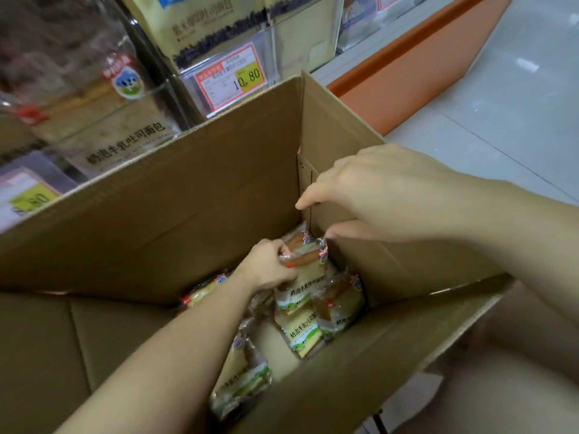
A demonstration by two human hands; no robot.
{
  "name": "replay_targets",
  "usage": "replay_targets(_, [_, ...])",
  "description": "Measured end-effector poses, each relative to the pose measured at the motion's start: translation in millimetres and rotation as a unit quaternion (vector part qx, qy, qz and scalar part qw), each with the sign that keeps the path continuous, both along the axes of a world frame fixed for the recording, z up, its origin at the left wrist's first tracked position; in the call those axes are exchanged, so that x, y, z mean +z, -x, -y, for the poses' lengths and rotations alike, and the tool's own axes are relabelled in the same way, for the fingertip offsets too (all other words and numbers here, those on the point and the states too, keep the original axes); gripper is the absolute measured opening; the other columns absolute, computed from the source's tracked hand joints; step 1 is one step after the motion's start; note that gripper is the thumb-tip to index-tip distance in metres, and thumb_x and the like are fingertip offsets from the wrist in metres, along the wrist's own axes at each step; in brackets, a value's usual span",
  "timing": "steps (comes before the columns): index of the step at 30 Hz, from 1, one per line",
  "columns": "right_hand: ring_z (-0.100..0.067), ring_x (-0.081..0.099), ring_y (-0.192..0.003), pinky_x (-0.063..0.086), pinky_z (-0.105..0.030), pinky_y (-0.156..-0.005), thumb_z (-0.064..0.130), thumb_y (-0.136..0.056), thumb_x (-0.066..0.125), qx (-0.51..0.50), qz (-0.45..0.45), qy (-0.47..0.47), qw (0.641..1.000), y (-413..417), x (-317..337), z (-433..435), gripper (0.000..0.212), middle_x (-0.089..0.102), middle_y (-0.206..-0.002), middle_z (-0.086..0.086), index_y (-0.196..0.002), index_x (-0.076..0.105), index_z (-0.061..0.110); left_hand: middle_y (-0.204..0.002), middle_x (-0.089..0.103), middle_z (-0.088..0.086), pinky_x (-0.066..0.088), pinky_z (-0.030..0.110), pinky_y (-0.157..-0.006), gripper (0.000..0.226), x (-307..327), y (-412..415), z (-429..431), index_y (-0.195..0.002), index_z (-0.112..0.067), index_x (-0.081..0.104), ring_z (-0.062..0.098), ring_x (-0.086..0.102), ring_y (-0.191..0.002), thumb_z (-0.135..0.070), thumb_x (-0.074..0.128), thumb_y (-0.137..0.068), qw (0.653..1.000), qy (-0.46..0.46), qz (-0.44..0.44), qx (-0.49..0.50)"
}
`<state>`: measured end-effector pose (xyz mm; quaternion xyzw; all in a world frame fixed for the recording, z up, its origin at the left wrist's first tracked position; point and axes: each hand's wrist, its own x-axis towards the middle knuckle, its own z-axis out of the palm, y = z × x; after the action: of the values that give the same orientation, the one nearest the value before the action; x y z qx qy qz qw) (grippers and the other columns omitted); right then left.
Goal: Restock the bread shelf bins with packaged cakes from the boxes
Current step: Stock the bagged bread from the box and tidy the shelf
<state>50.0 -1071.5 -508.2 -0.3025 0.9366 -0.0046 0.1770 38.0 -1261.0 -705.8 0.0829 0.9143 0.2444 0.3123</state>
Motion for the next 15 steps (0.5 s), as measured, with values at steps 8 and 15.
replay_targets(8, [-0.012,0.055,-0.114,0.048,-0.037,-0.089,0.05,-0.085,0.061,0.009,-0.021,0.009,1.0,-4.0,11.1,5.5,0.049,0.06,-0.123,0.015,-0.132,0.046,0.044,-0.112,0.052,-0.001,0.051,0.037,-0.084,0.036,101.4,-11.5,37.0,-0.101,-0.018,0.055,0.019,0.055,-0.095,-0.033,0.07,-0.072,0.984,0.06,-0.124,-0.115])
replay_targets(15, [-0.019,0.011,-0.145,0.019,-0.037,-0.117,0.051,-0.074,0.073,0.03,-0.005,0.07,0.997,-16.7,9.4,39.5,0.082,0.006,-0.159,0.0,-0.143,0.032,0.033,-0.134,0.046,-0.003,0.048,0.033,-0.088,0.04,189.0,-46.0,69.1,-0.112,-0.018,0.055,0.017,0.053,-0.107,-0.033,0.068,-0.077,0.954,0.059,-0.248,-0.154])
